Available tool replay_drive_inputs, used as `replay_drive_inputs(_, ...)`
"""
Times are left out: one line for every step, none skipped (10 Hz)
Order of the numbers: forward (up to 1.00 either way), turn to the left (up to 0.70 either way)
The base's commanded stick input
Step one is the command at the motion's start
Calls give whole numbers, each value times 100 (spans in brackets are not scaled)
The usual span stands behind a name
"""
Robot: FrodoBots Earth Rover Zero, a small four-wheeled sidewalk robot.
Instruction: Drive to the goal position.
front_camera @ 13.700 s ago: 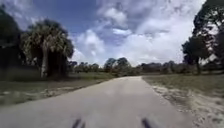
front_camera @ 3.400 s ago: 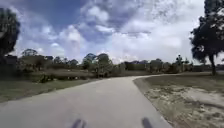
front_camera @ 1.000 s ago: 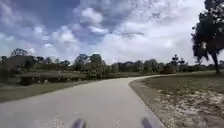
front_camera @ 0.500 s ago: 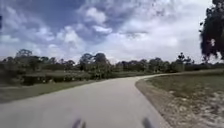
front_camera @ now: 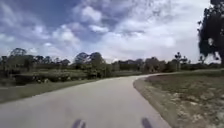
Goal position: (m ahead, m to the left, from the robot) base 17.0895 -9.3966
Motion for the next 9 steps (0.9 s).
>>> replay_drive_inputs(69, 3)
replay_drive_inputs(69, 3)
replay_drive_inputs(69, 3)
replay_drive_inputs(69, 3)
replay_drive_inputs(69, 3)
replay_drive_inputs(69, 5)
replay_drive_inputs(69, 31)
replay_drive_inputs(69, 33)
replay_drive_inputs(69, 16)
